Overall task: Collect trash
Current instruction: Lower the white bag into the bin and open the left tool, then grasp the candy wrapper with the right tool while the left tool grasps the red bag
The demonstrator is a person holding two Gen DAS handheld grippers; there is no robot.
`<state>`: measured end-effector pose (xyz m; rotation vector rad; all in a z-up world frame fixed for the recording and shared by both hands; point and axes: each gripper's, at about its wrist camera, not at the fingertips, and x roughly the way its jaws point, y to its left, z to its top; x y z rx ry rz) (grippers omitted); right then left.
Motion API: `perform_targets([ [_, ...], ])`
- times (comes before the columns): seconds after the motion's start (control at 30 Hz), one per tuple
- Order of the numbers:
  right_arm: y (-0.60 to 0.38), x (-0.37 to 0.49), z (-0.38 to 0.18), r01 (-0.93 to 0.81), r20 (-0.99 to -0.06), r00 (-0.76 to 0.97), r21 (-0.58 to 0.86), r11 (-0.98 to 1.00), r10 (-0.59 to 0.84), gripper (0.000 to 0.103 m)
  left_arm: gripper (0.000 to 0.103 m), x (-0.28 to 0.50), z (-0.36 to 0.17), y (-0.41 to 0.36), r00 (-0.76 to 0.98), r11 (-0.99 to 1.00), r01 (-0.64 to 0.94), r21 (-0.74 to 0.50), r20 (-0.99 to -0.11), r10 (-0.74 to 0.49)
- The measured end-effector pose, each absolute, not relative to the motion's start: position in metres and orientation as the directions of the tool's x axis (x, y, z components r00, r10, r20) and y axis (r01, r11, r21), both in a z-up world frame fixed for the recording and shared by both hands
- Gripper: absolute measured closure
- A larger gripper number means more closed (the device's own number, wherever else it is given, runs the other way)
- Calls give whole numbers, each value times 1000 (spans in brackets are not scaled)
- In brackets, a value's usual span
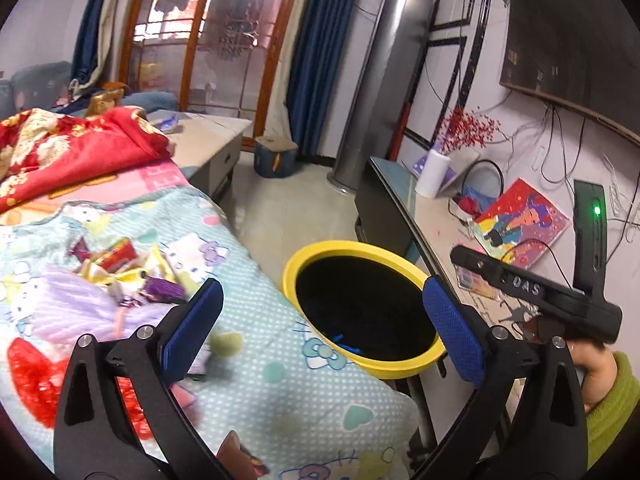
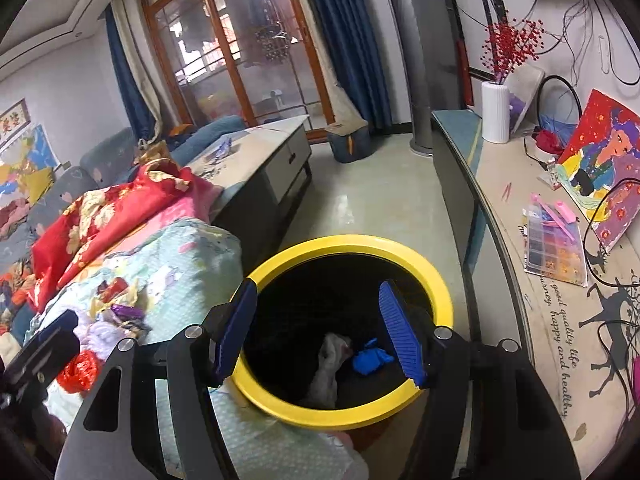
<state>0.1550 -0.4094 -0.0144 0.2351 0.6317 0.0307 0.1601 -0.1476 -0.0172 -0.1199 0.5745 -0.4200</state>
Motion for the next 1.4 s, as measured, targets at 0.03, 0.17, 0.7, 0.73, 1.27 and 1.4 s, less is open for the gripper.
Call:
perform_targets([
  [0.03, -406, 153, -13, 34, -579, 809, 222, 975, 104, 42, 11, 158, -15, -144, 767, 912, 345, -223, -493, -411],
  [0.17, -392, 146, -8, 8, -566, 815, 224, 975, 124, 41, 11, 153, -9, -131, 788, 919, 324, -223, -474, -393],
  [0.7, -335, 126, 10, -124, -528, 821, 204, 971, 216, 41, 11, 135, 1, -77, 849, 943, 222, -247, -428, -311],
  [0.73, -331, 125, 10, -133, -526, 821, 203, 970, 223, 41, 11, 134, 2, -72, 853, 945, 211, -251, -425, -303],
  [1.27, -249, 105, 3, -387, -560, 731, 129, 913, 389, 41, 11, 122, 9, -5, 887, 959, 80, -272, -420, -193],
  [1.4, -227, 97, -2, -462, -579, 694, 97, 882, 428, 41, 11, 118, 6, 9, 890, 962, 47, -270, -426, -163],
])
